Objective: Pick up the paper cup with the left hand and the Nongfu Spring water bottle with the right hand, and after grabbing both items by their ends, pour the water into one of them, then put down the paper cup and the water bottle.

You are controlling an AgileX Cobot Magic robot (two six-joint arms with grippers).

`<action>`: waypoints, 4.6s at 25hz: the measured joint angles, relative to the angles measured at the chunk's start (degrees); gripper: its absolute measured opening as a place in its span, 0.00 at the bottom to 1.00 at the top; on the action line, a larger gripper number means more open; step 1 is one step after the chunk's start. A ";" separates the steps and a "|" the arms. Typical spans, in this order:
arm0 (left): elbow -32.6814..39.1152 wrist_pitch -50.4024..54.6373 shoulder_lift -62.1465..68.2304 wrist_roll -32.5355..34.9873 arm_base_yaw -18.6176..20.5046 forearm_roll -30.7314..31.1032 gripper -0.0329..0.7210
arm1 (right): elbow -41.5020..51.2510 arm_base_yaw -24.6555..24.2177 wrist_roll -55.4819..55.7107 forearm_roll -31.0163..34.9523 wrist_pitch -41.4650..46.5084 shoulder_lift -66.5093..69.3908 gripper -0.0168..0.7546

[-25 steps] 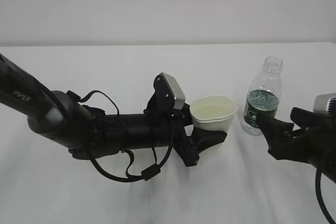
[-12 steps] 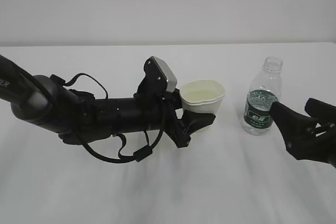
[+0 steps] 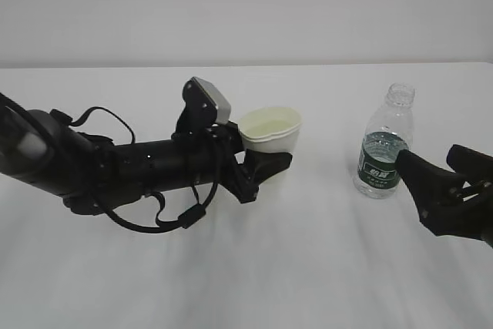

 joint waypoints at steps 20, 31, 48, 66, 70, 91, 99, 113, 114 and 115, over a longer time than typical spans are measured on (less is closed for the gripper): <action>12.11 -9.08 -1.00 3.70 19.34 -1.59 0.62 | 0.00 0.00 0.00 0.46 0.00 0.00 0.79; 19.76 -9.21 -3.16 13.27 19.76 -13.18 0.62 | 0.00 0.00 0.03 0.78 0.00 0.00 0.79; 24.50 -9.42 -6.72 13.88 19.76 -23.08 0.62 | 0.00 0.00 0.13 -0.14 0.00 2.88 0.79; 21.58 -9.53 -5.53 16.23 19.76 -25.98 0.59 | 0.00 0.00 0.13 -0.14 0.00 2.88 0.79; 21.48 -9.53 -3.62 16.34 19.76 -25.98 0.59 | 0.00 0.00 0.13 -0.23 0.00 2.88 0.79; 19.24 -10.10 0.61 16.91 19.76 -24.73 0.59 | 0.00 0.00 0.25 -0.36 0.00 2.88 0.79; 19.24 -10.15 0.70 16.91 19.76 -24.73 0.73 | 0.00 0.00 0.25 -0.36 0.00 2.92 0.79; 19.59 -10.59 0.70 16.91 19.76 -24.29 0.86 | 0.00 0.00 0.25 -0.36 0.00 2.92 0.79; 19.89 -10.59 0.70 16.91 19.76 -24.29 0.87 | 0.00 0.00 0.25 -0.36 0.00 2.92 0.79; 20.23 -10.59 0.70 16.91 19.76 -24.29 0.87 | 0.00 0.00 0.25 -0.36 0.00 2.92 0.79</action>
